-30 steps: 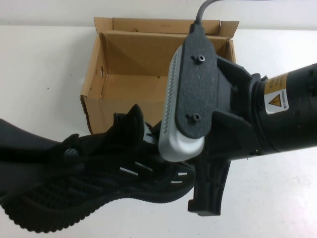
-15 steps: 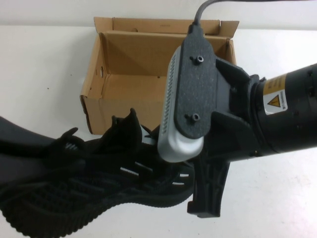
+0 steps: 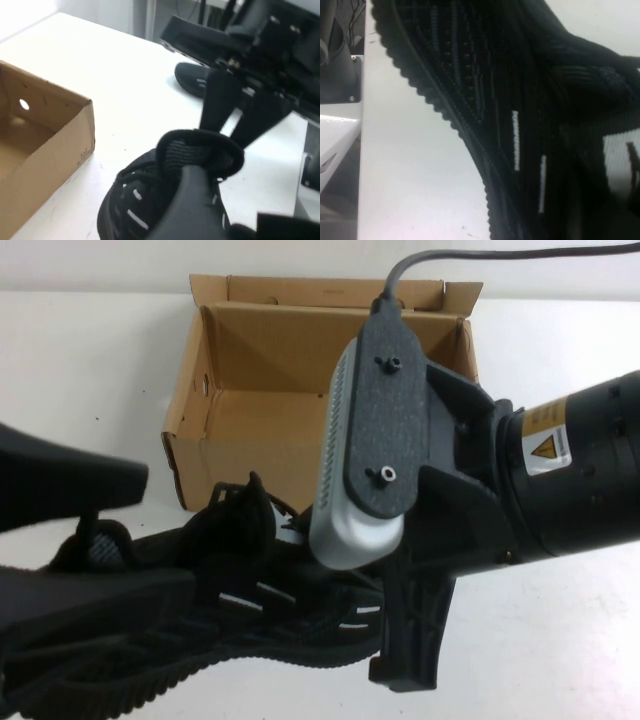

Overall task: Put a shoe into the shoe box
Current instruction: Place the shoe in the shoe box

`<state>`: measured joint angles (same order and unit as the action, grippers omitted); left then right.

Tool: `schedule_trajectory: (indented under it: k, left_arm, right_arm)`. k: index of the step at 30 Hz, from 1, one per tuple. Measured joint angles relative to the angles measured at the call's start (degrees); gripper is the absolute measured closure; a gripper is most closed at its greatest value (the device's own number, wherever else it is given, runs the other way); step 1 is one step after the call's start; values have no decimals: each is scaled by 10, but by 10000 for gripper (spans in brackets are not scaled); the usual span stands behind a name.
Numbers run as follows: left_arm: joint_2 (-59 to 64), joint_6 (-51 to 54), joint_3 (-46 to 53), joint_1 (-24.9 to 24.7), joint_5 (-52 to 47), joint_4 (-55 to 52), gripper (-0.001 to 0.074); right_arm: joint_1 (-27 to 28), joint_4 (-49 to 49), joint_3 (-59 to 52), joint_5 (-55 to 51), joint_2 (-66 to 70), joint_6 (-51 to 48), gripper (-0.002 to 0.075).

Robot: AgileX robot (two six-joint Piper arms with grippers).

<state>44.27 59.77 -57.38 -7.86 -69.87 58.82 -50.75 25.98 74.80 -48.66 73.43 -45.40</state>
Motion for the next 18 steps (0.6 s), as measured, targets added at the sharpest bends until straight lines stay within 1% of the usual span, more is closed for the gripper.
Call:
schedule_trajectory:
  k: [2,5,11,18]
  left_arm:
    - [0,-9,0,0,8,0,179]
    - [0,-16,0,0,24,0,148]
    - [0,-33,0,0,77,1,137]
    - [0,-45,0,0,137,4,136]
  right_arm:
    - [0,0,0,0,1,0,712]
    - [0,-2,0,0,1,3,712]
    - [0,-48,0,-6,1,74,712]
    - [0,-99,0,-19,1,129,712]
